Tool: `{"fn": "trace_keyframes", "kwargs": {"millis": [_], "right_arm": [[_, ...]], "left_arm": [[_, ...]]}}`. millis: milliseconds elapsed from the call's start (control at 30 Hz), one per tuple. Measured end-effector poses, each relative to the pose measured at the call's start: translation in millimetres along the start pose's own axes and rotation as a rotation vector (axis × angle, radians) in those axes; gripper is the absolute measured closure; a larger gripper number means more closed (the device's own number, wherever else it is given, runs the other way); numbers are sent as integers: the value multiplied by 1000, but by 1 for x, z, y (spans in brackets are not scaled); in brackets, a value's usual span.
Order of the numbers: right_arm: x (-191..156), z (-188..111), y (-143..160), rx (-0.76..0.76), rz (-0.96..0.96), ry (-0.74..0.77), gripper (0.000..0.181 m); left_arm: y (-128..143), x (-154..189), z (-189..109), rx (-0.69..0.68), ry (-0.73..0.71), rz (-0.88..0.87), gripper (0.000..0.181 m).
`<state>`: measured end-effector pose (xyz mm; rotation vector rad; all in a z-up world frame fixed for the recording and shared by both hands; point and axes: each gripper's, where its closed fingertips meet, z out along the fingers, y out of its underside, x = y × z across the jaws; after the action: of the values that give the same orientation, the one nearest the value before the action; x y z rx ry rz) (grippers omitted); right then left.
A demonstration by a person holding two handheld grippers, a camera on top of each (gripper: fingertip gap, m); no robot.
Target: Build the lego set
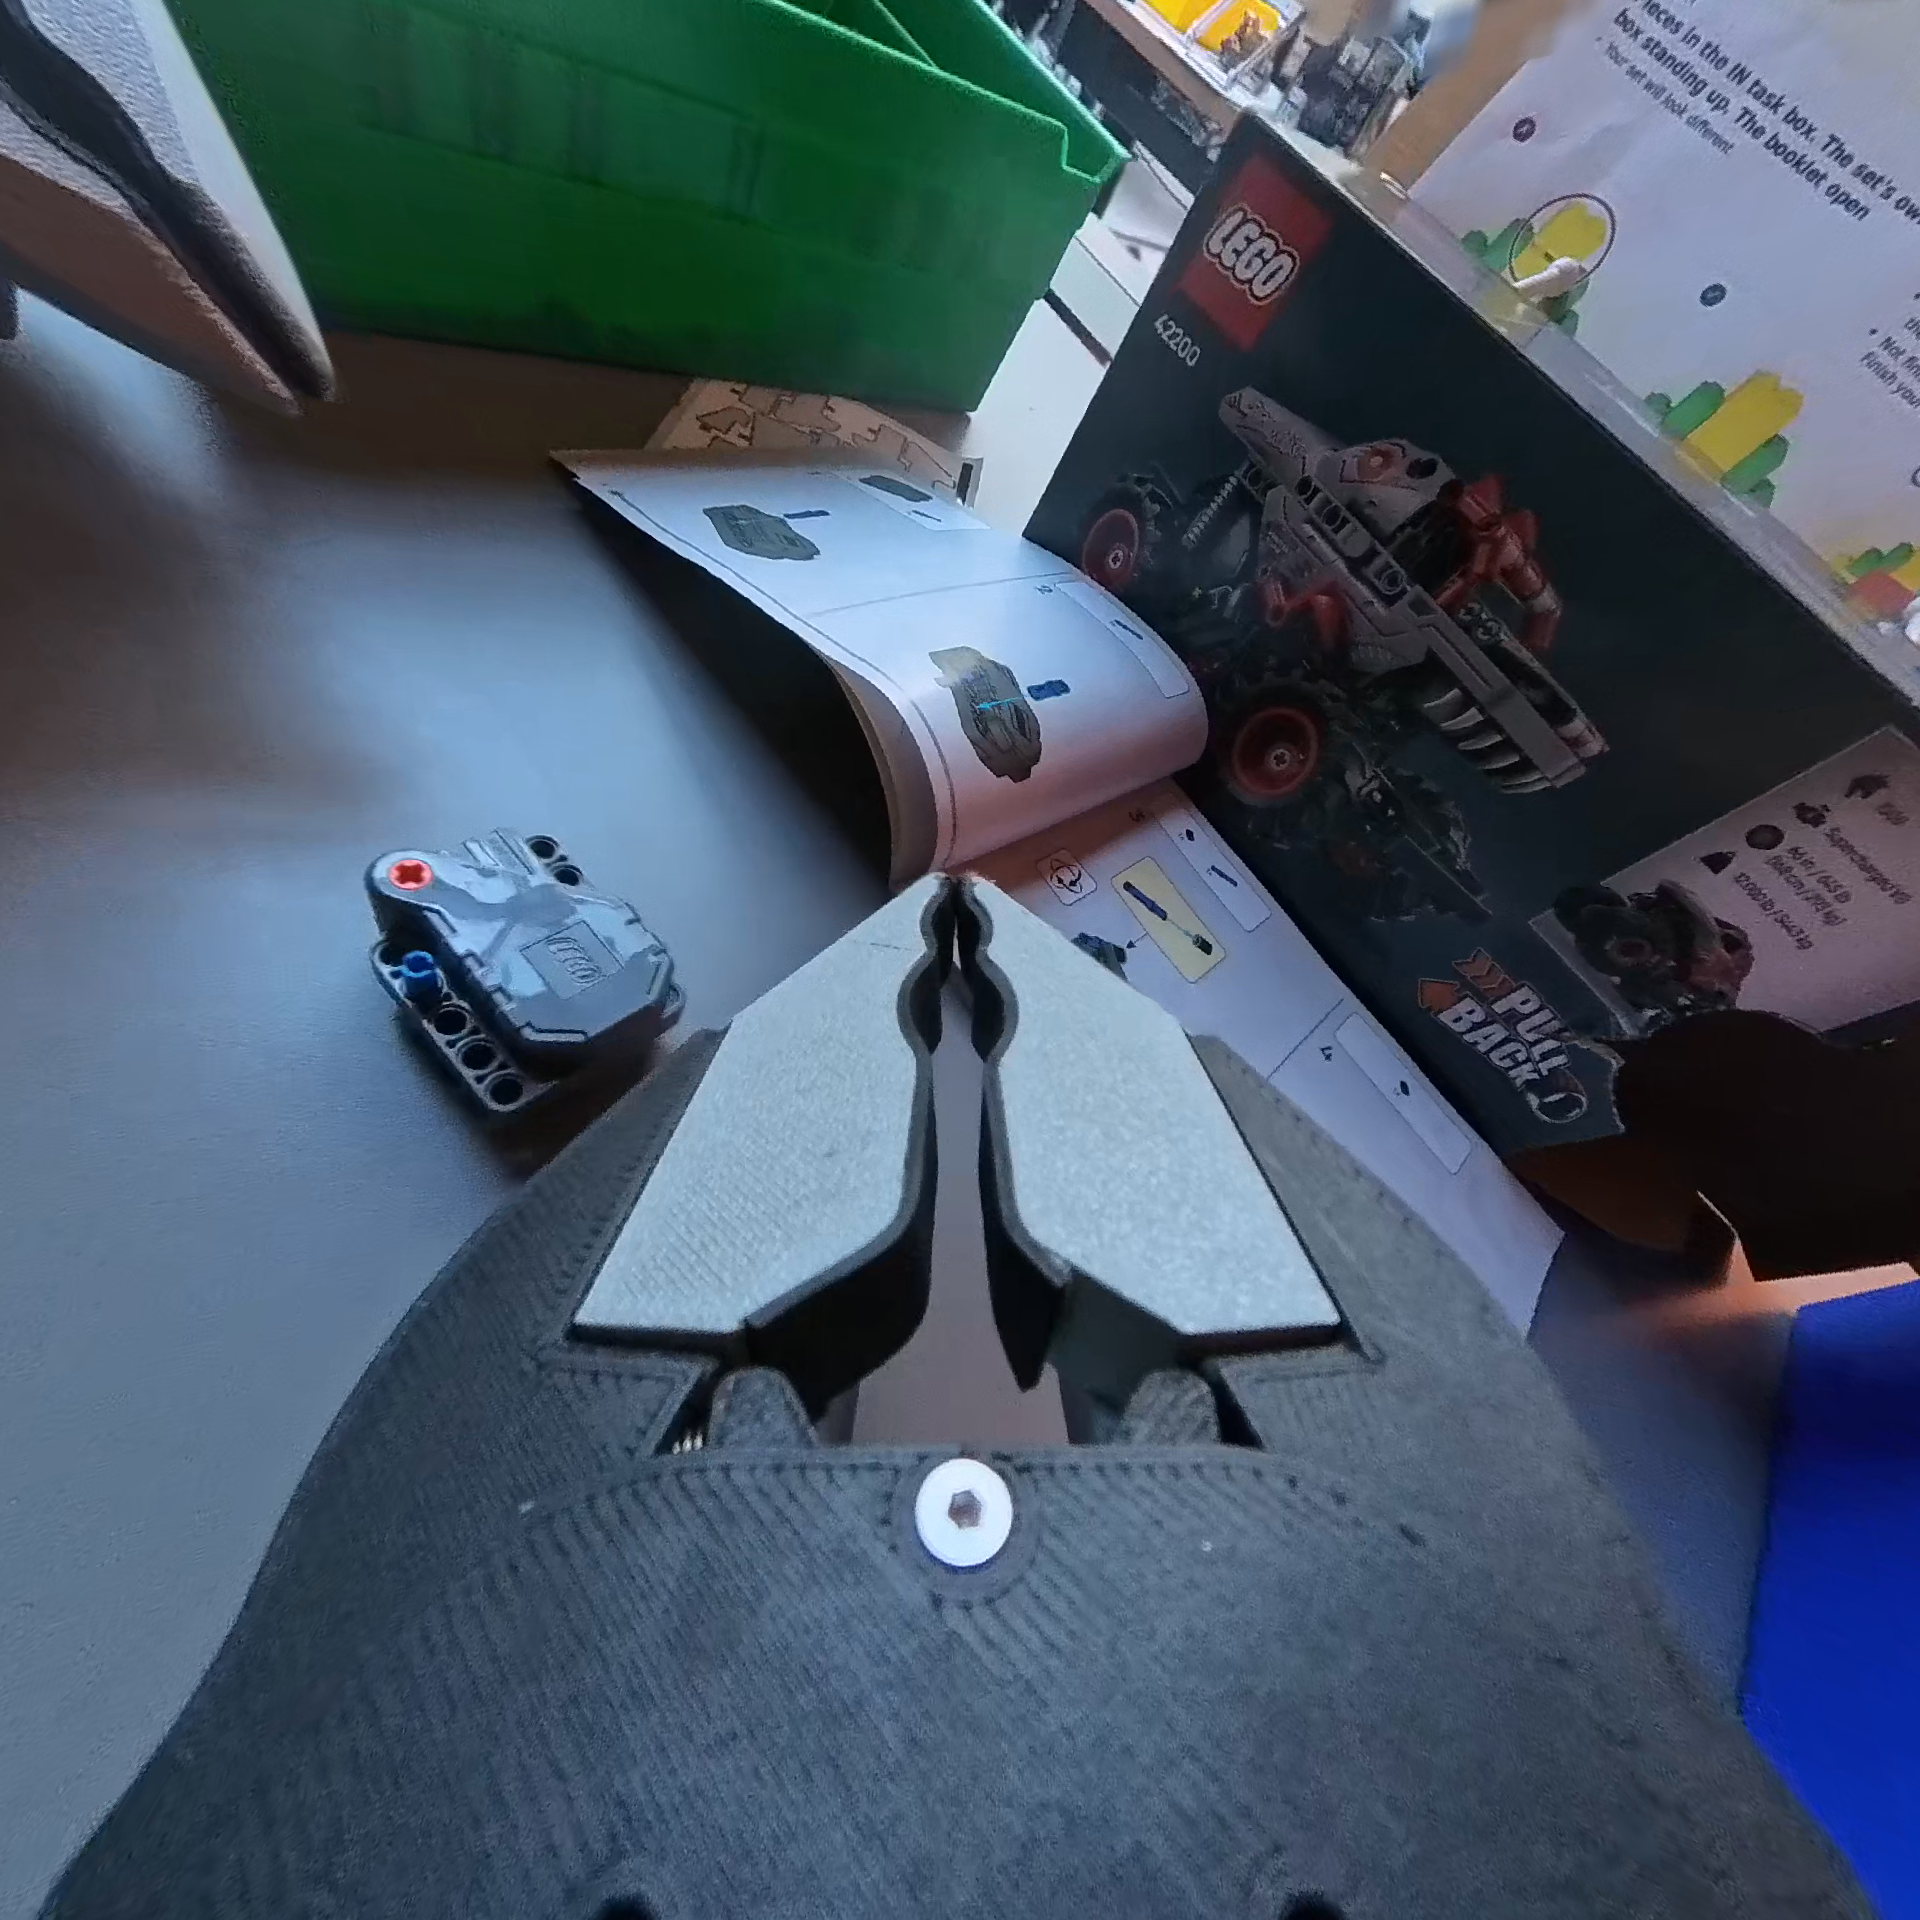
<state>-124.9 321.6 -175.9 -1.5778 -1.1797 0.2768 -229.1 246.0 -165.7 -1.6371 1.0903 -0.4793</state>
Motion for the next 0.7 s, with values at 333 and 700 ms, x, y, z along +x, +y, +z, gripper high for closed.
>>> {"fn": "trace_keyframes", "kwargs": {"millis": [333, 700], "right_arm": [[3, 2, 2, -4, 42, -5, 181], [8, -2, 5, -6, 53, 27, 181]], "left_arm": [[-5, 6, 5, 9, -10, 32, 181], [-36, -14, -77, 176, -109, -187, 180]]}}
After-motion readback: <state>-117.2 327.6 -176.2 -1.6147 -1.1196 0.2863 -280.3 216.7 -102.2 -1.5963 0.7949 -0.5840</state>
